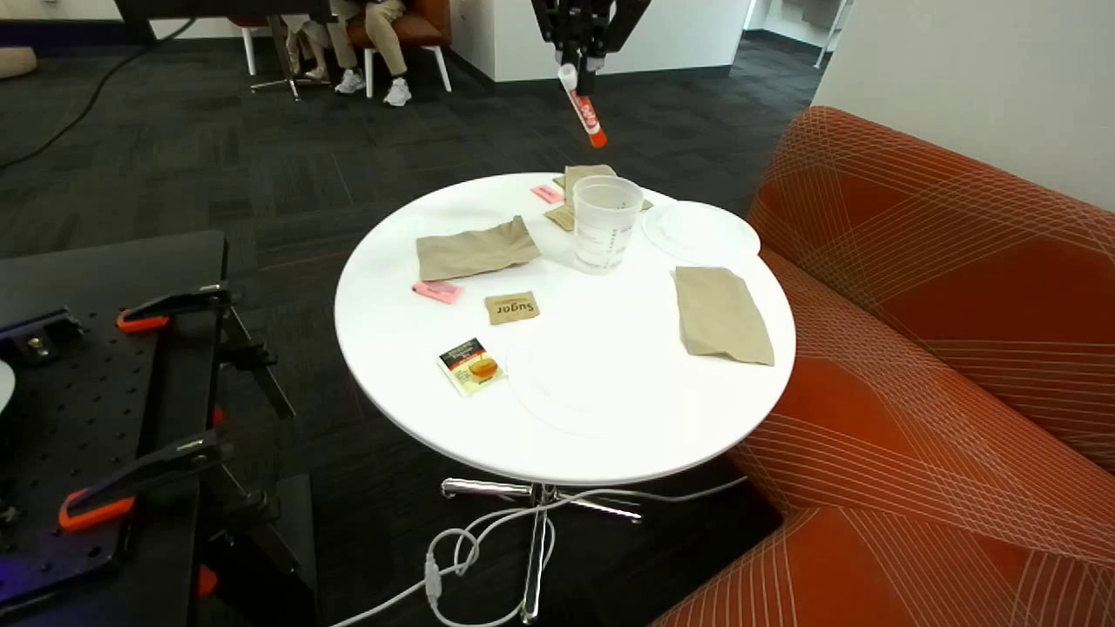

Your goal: Remove the marker from the plastic cup and put it on the table

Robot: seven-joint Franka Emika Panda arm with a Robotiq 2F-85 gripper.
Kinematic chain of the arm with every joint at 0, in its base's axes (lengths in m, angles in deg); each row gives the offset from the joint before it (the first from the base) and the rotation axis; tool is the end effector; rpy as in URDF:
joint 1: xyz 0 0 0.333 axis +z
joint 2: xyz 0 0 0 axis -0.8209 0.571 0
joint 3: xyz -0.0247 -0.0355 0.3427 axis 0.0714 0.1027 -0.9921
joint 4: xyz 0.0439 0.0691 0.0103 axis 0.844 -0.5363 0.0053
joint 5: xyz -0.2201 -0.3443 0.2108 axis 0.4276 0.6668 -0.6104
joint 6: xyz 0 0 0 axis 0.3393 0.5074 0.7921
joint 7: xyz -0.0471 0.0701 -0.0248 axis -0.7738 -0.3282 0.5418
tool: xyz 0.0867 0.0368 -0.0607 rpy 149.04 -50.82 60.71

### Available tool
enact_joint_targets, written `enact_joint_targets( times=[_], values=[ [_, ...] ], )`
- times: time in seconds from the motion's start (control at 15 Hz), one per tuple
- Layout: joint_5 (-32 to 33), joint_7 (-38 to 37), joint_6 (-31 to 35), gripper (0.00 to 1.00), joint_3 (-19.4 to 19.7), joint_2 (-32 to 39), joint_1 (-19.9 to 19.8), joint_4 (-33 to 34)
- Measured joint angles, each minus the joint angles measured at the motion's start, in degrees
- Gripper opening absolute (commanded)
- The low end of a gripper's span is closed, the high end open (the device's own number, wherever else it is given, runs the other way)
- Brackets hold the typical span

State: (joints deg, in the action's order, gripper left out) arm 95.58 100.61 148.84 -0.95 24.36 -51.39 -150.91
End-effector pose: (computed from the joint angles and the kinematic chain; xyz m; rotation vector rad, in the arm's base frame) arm 0.6846 0.0778 0.3473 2.9934 0.6448 -0.0685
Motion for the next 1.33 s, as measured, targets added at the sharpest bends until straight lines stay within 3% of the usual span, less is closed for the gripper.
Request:
enact_joint_targets(
  times=[0.6,1.33],
  values=[
    [-2.2,1.0,21.9,0.05,-5.1,0.4,0.6,-10.7],
    [-3.9,11.1,42.6,0.05,-9.9,7.4,-1.1,-17.6]
  ],
)
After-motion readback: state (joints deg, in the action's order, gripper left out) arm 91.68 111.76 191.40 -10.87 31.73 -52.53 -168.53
